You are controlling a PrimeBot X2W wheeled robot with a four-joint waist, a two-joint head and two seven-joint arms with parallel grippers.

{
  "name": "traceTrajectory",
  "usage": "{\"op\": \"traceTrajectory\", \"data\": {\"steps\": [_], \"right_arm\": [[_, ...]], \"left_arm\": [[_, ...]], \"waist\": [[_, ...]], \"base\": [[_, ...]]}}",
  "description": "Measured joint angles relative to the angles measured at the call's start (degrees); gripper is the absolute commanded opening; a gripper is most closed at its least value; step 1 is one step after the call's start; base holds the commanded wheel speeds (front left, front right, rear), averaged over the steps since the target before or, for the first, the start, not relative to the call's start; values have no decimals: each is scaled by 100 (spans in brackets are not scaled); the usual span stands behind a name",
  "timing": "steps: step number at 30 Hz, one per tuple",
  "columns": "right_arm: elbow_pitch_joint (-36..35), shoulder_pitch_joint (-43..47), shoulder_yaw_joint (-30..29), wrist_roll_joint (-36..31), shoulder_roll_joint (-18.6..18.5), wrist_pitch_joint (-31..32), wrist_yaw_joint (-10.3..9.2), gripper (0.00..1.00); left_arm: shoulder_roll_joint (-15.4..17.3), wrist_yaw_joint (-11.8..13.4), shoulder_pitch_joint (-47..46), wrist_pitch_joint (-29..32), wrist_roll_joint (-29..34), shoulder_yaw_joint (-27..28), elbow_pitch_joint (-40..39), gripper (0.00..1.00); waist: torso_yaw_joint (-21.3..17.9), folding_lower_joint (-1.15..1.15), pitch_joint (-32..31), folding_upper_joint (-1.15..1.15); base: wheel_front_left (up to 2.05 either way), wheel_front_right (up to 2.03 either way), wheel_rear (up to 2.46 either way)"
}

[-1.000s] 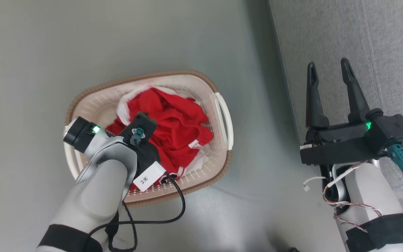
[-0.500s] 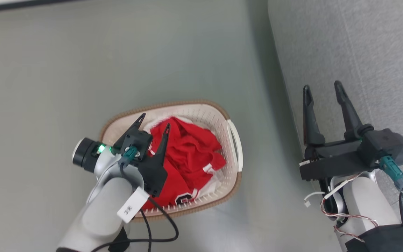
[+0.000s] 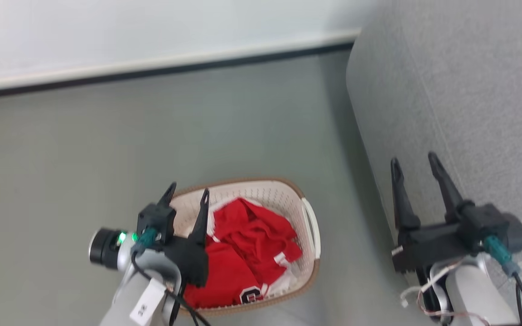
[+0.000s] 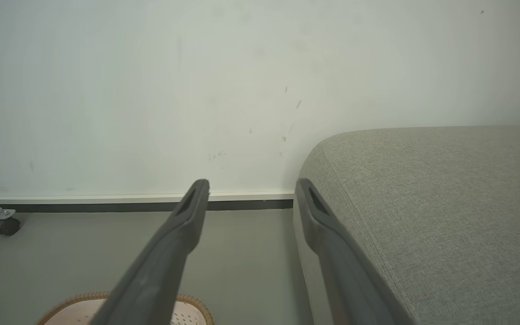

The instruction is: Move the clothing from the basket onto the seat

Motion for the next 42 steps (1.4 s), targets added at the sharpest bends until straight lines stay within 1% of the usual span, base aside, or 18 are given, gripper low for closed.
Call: {"op": "traceTrajectory", "data": {"steps": [9, 14, 21, 23, 31, 42], "right_arm": [[93, 650, -3, -41, -45, 1, 0, 100], [94, 1035, 65, -41, -25, 1, -1, 100], [-47, 1446, 93, -40, 0, 1, -9, 100], [-96, 1567, 88, -40, 0, 1, -36, 100], [-270, 1891, 44, -40, -5, 1, -91, 100], [-456, 2073, 53, -38, -9, 1, -101, 100]], "left_arm": [[34, 135, 838, 0, -211, 348, -581, 100], [204, 263, 1433, 0, -222, 553, -982, 100], [404, 372, 2206, 0, -225, 809, -1588, 100], [433, 378, 2372, 0, -225, 892, -1773, 100], [539, 474, 2954, -1, -222, 1155, -2415, 100], [589, 523, 3517, -1, -209, 1472, -3012, 100]], "waist": [[177, 0, -753, 0], [262, 0, -1178, 0], [324, 0, -1688, 0], [331, 0, -1798, 0], [356, 0, -2058, 0], [391, 1, -2133, 0]], "base": [[0, 0, 0], [0, 0, 0], [0, 0, 0], [0, 0, 0], [0, 0, 0], [0, 0, 0]]}}
